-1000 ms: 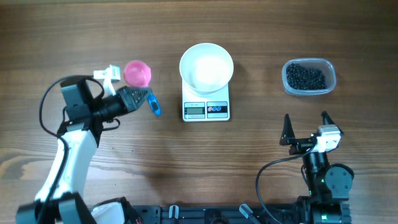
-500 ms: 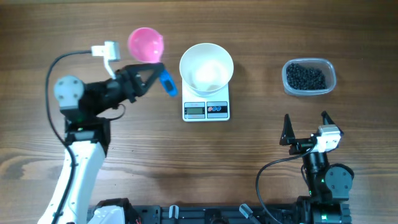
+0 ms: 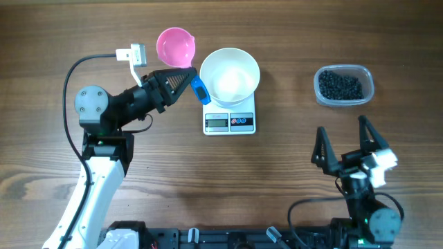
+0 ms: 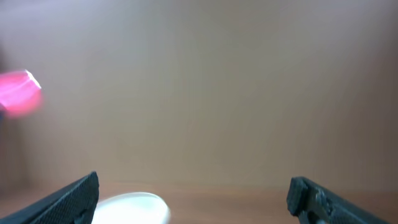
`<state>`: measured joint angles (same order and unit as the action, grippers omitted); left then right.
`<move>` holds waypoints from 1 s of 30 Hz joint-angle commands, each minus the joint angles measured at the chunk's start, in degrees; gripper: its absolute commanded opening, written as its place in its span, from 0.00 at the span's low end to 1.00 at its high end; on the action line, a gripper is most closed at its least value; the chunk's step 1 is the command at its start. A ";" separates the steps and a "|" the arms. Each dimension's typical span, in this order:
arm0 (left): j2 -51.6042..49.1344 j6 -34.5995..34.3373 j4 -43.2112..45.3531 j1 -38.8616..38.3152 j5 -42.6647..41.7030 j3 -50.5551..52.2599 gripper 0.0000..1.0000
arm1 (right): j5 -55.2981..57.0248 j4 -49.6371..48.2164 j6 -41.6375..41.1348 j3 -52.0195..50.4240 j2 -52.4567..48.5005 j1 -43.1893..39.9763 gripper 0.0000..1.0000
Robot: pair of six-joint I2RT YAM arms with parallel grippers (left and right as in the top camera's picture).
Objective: Scoop item into bowl and weigh 150g on scale
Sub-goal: 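Lift the pink scoop with the left gripper toward the center, then grasp the scoop's blue handle with the right gripper from the left gripper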
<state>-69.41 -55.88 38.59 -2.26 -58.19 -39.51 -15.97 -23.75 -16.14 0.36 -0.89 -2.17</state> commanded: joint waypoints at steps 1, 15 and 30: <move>0.72 -0.09 0.31 -1.16 2.05 -0.37 0.04 | -6.40 -6.71 -13.90 0.07 0.46 0.39 1.00; 0.72 0.11 5.29 -16.00 26.88 -0.50 0.04 | -18.45 20.46 -11.52 33.14 -24.26 0.39 1.00; 0.72 -2.25 16.28 -19.56 30.62 -0.66 0.04 | -46.58 -27.19 -66.38 35.17 -64.63 4.57 0.82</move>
<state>-69.36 -55.96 54.46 -21.71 -29.63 -39.55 -55.79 -42.50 -70.59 34.63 -61.12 -0.86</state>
